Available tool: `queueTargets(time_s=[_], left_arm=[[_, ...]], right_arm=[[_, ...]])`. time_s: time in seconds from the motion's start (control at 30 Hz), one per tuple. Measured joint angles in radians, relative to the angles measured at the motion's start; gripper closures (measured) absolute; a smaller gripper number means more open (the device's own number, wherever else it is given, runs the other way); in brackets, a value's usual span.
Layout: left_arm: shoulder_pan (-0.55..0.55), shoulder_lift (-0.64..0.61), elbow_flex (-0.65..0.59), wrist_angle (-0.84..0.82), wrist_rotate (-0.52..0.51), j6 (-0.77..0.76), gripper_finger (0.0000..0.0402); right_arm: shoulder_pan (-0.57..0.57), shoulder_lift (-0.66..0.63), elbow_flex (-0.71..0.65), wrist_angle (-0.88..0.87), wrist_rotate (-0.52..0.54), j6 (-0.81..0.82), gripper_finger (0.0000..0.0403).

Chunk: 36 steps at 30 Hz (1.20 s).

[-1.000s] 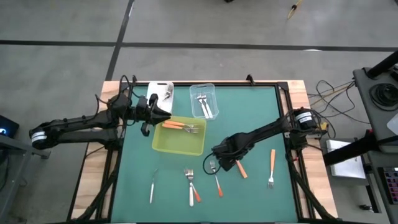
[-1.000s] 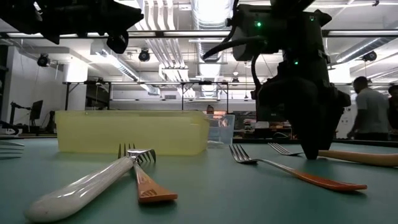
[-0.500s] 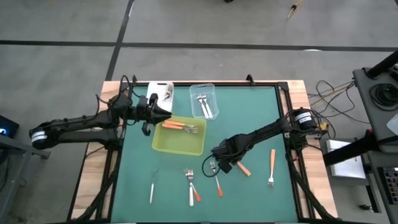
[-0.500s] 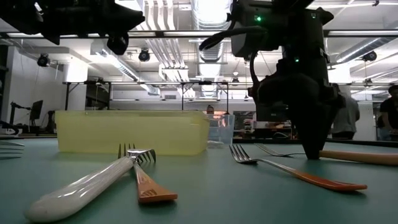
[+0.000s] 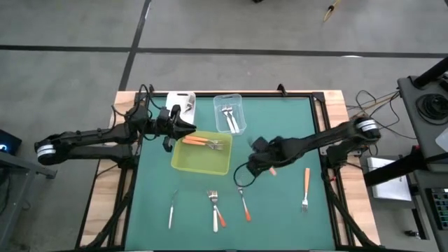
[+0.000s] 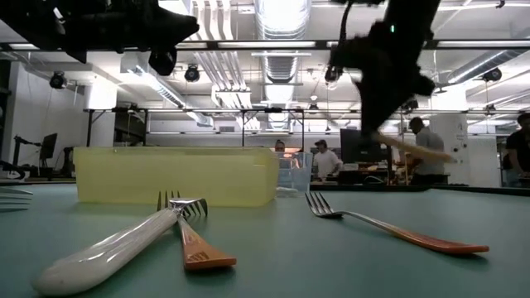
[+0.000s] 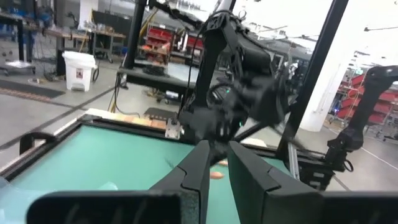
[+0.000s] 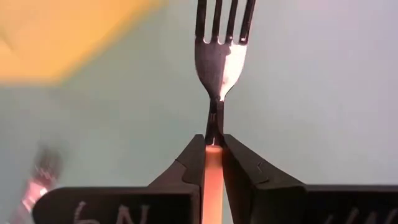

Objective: Sort silverware by color (type)
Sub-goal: Put the yellow fork into the yellow bin

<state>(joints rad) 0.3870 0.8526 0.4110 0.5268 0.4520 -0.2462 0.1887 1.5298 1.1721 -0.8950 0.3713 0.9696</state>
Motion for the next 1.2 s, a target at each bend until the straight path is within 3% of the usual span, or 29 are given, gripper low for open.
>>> queueTargets(time_s=[0.13,0.27,0.53,0.83,1.0,1.2], left_arm=[[0.0,0.033,0.0,0.063,-0.001,0.0,0.0357],[0.0,0.071,0.0,0.149,-0.001,-0.013,0.0352],[-0.002,0.155,0.0,0.268,-0.002,-0.034,0.0335],[-0.074,0.27,0.0,0.467,-0.054,0.001,0.0275],[-0.132,0.348,0.04,0.502,-0.115,0.051,0.0236],[-0.16,0.451,0.123,0.47,-0.139,0.077,0.0217]], right_arm=[[0.0,-0.113,-0.015,0.09,0.167,-0.073,0.0379],[-0.001,-0.205,-0.08,0.376,0.257,-0.266,0.0379],[-0.016,-0.263,-0.272,1.091,0.252,-0.653,0.0379],[-0.029,-0.18,-0.384,1.723,0.251,-0.851,0.0379],[-0.046,-0.101,-0.374,1.883,0.251,-0.888,0.0379],[-0.057,-0.029,-0.329,1.928,0.251,-0.896,0.0379]])
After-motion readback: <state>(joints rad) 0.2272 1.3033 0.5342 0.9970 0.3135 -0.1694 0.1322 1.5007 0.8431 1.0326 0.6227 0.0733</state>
